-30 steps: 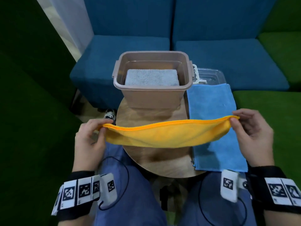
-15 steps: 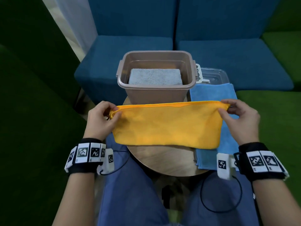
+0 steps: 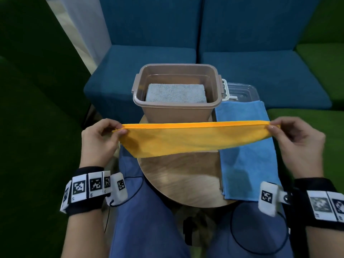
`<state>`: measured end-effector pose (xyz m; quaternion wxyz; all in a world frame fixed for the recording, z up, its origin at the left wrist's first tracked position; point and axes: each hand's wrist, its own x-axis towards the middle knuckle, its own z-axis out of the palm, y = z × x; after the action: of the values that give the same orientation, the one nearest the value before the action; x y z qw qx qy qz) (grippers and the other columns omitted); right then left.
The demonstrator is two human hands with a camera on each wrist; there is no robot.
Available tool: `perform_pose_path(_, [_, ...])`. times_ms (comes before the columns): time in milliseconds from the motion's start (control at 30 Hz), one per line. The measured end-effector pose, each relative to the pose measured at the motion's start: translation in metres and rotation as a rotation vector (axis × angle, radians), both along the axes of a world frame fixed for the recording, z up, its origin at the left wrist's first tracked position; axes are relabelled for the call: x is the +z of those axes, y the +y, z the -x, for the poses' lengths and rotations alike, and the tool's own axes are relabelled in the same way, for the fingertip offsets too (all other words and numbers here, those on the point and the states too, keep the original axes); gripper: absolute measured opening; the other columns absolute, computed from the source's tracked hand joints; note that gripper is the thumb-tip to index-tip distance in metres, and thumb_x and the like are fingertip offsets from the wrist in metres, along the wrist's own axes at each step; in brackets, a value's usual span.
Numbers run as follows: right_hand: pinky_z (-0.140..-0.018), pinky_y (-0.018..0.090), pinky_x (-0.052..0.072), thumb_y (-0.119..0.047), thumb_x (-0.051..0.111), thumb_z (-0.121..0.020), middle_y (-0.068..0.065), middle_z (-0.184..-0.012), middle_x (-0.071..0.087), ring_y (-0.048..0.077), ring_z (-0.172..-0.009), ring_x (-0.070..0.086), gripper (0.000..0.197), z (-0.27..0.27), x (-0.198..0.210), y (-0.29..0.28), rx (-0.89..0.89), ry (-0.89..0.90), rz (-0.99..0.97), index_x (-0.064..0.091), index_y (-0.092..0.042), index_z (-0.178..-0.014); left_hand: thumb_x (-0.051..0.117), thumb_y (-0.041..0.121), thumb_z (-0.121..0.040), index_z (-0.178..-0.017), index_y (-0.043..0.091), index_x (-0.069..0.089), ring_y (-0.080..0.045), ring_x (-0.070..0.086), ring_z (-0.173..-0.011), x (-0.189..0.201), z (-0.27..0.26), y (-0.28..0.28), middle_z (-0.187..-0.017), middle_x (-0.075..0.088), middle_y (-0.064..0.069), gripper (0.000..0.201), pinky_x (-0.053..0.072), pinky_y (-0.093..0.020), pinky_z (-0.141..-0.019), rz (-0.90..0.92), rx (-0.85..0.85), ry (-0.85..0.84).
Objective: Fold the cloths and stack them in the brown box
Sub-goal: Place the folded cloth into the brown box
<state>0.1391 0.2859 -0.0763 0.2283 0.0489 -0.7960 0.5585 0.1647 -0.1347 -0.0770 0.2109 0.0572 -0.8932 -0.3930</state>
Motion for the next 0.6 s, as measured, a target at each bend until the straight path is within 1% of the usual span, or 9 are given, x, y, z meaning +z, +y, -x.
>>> perform_pose_path(67, [-0.076, 0.018, 0.049, -0.003, 0.069, -0.086, -0.019, -0.078, 0.068, 0.006, -0.077, 0.059, 0.028, -0.002, -0.002, 0.004, -0.004, -0.025, 0.004, 0.064, -0.030, -0.084, 0.074, 0.009, -0.081, -0.085, 0.016, 0.069, 0.004, 0.062, -0.077, 0.002, -0.003, 0.002, -0.081, 0.066, 0.009, 0.009, 0.052, -0.014, -0.073, -0.024, 0.002, 0.006])
perform_pose_path(133, [-0.074, 0.017, 0.048, -0.006, 0.070, -0.086, -0.018, -0.077, 0.068, 0.007, -0.075, 0.059, 0.026, -0.003, -0.003, 0.007, -0.030, -0.044, 0.000, 0.064, -0.031, -0.082, 0.073, 0.010, -0.083, -0.085, 0.016, 0.068, 0.006, 0.062, -0.077, 0.004, -0.006, 0.005, -0.082, 0.066, 0.011, 0.008, 0.051, -0.012, -0.073, -0.032, 0.009, 0.013])
perform_pose_path(267, [-0.065, 0.013, 0.044, -0.009, 0.069, -0.088, -0.019, -0.073, 0.065, 0.000, -0.068, 0.054, 0.025, -0.003, -0.004, 0.009, -0.052, -0.071, 0.008, 0.060, -0.031, -0.078, 0.070, 0.010, -0.085, -0.086, 0.013, 0.067, 0.001, 0.062, -0.076, 0.009, -0.010, 0.006, -0.082, 0.066, 0.007, 0.004, 0.050, -0.009, -0.071, -0.066, 0.012, 0.010])
perform_pose_path(367, [-0.061, 0.011, 0.041, -0.010, 0.068, -0.089, -0.021, -0.068, 0.061, -0.001, -0.062, 0.050, 0.028, 0.006, -0.012, 0.007, -0.054, -0.150, -0.045, 0.057, -0.031, -0.074, 0.070, 0.006, -0.085, -0.088, 0.011, 0.066, -0.005, 0.061, -0.075, 0.003, 0.001, 0.008, -0.083, 0.065, 0.002, 0.007, 0.049, -0.008, -0.068, -0.092, 0.033, -0.025])
perform_pose_path(433, [-0.065, 0.017, 0.043, -0.021, 0.069, -0.086, -0.021, -0.069, 0.061, -0.001, -0.064, 0.050, 0.023, 0.014, -0.018, 0.002, -0.086, -0.184, -0.085, 0.057, -0.034, -0.072, 0.069, 0.002, -0.084, -0.098, 0.012, 0.066, -0.008, 0.059, -0.076, -0.006, 0.014, 0.008, -0.085, 0.064, -0.001, 0.018, 0.047, -0.008, -0.069, -0.107, 0.027, -0.036])
perform_pose_path(467, [-0.069, 0.021, 0.044, -0.026, 0.067, -0.084, -0.021, -0.070, 0.061, 0.000, -0.066, 0.052, 0.018, 0.018, -0.017, -0.002, -0.104, -0.178, -0.090, 0.057, -0.035, -0.072, 0.069, 0.001, -0.084, -0.104, 0.014, 0.066, -0.011, 0.060, -0.077, -0.008, 0.020, 0.007, -0.086, 0.064, -0.002, 0.024, 0.047, -0.011, -0.071, -0.099, 0.016, -0.023])
perform_pose_path(500, [-0.071, 0.025, 0.046, -0.027, 0.067, -0.083, -0.020, -0.073, 0.062, 0.003, -0.070, 0.055, 0.016, 0.020, -0.015, -0.006, -0.120, -0.138, -0.080, 0.057, -0.036, -0.074, 0.068, 0.000, -0.085, -0.107, 0.016, 0.067, -0.012, 0.060, -0.080, -0.008, 0.025, 0.008, -0.088, 0.065, -0.002, 0.027, 0.048, -0.014, -0.074, -0.082, 0.005, -0.004])
perform_pose_path(567, [-0.078, 0.029, 0.048, -0.014, 0.066, -0.085, -0.014, -0.085, 0.064, 0.010, -0.081, 0.060, 0.022, 0.023, -0.004, -0.010, -0.141, 0.003, -0.018, 0.058, -0.034, -0.086, 0.064, 0.000, -0.087, -0.100, 0.018, 0.068, -0.012, 0.059, -0.086, 0.000, 0.032, 0.009, -0.093, 0.064, -0.005, 0.023, 0.048, -0.016, -0.077, -0.050, 0.008, 0.067])
perform_pose_path(600, [-0.083, 0.028, 0.049, -0.006, 0.065, -0.087, -0.004, -0.092, 0.065, 0.014, -0.087, 0.061, 0.026, 0.023, 0.002, -0.010, -0.138, 0.054, 0.009, 0.060, -0.030, -0.095, 0.063, 0.000, -0.088, -0.097, 0.017, 0.068, -0.012, 0.059, -0.088, 0.007, 0.032, 0.009, -0.095, 0.064, -0.006, 0.020, 0.047, -0.014, -0.079, -0.055, 0.008, 0.108])
